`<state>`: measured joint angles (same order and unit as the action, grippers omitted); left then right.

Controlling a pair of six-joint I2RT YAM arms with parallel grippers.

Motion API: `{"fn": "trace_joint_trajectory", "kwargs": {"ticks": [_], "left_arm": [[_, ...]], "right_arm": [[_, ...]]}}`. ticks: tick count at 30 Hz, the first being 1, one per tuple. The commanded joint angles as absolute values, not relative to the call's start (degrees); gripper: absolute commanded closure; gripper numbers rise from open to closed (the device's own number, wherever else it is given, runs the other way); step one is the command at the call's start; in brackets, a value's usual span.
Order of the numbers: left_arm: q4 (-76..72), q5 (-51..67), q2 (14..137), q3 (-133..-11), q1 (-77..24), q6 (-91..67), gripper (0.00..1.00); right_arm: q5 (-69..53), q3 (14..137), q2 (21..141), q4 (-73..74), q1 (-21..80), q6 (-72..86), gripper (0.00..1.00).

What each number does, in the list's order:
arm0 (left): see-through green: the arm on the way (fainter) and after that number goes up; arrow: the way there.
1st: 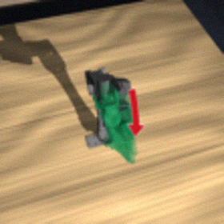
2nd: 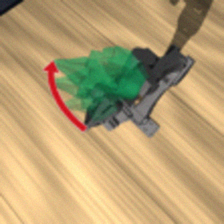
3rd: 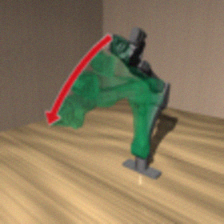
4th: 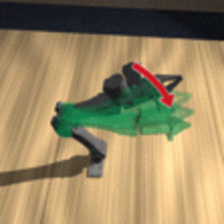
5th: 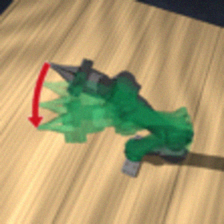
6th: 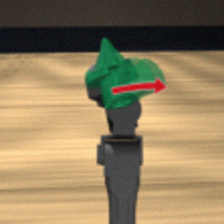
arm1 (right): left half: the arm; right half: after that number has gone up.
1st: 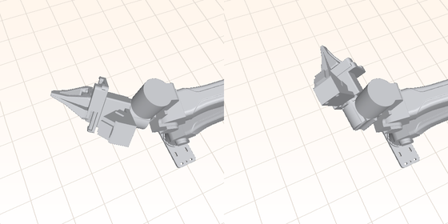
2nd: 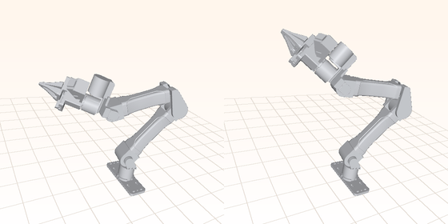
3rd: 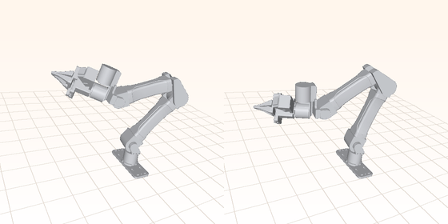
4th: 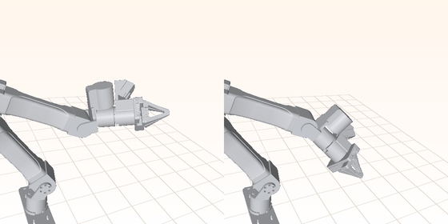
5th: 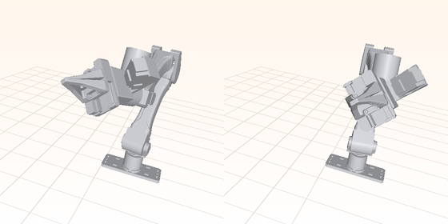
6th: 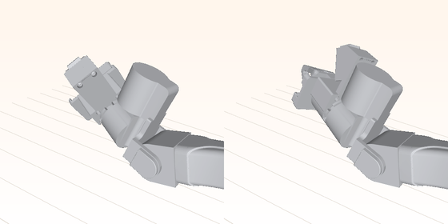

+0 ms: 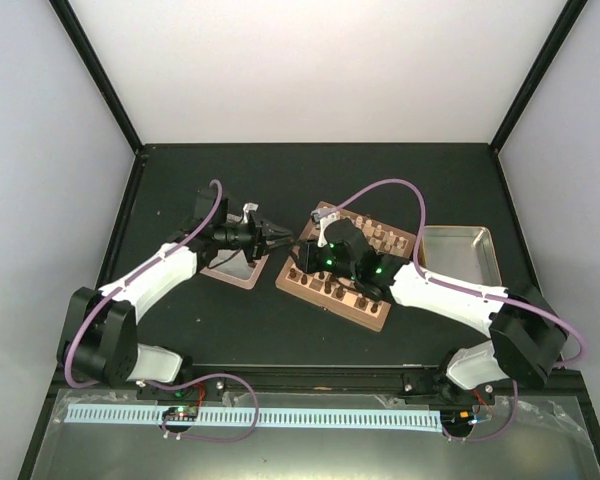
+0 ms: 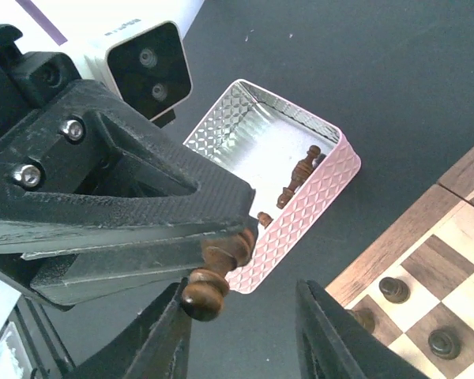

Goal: Set up the chess pieces on the board
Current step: Place the chess piece on the chessboard.

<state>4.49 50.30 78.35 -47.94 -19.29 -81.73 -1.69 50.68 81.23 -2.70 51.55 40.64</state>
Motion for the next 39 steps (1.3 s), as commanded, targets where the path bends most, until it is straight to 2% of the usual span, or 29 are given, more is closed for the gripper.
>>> {"fn": "trace_joint_trajectory", "kwargs": {"ticks": [1, 6, 12, 13, 17, 19, 22, 25, 29, 39], "left_arm": [[0.5, 52.3, 76.6, -45.9, -20.1, -86.9, 0.91], [0.3, 52.3, 76.2, -44.8, -20.2, -87.1, 0.92], [0.8, 51.8, 75.9, -44.8, -20.2, -86.3, 0.89], [2.2, 51.5, 75.6, -45.1, -20.2, -85.1, 0.85], [10.8, 46.7, 73.7, -49.3, -20.2, -73.0, 0.55], [14.5, 44.5, 73.7, -50.9, -19.8, -66.0, 0.47], [18.2, 41.9, 73.8, -52.4, -19.1, -55.6, 0.44], [25.1, 33.8, 73.7, -55.2, -19.0, -44.6, 0.44], [29.7, 25.9, 71.0, -56.2, -18.9, -33.3, 0.44], [32.9, 19.8, 73.0, -55.1, -18.7, -22.3, 0.44]], "right_arm": [[0.1, 52.4, 82.5, -5.6, 52.1, 41.5, 0.65], [0.6, 52.7, 82.8, -5.8, 52.1, 41.6, 0.76], [1.7, 52.6, 81.6, -3.6, 52.2, 41.8, 0.98], [2.0, 52.9, 81.1, -2.3, 52.1, 41.9, 0.99], [3.1, 55.8, 78.2, 9.2, 51.2, 41.4, 0.99], [1.8, 57.6, 76.7, 17.3, 49.5, 40.9, 0.99], [-1.8, 58.1, 74.3, 27.4, 45.3, 38.9, 0.99], [-4.1, 59.4, 73.3, 37.6, 40.2, 34.5, 0.99], [-4.1, 63.4, 76.9, 50.4, 34.4, 28.1, 0.99], [-10.6, 74.3, 95.6, 57.9, 33.7, 20.4, 0.99]]}}
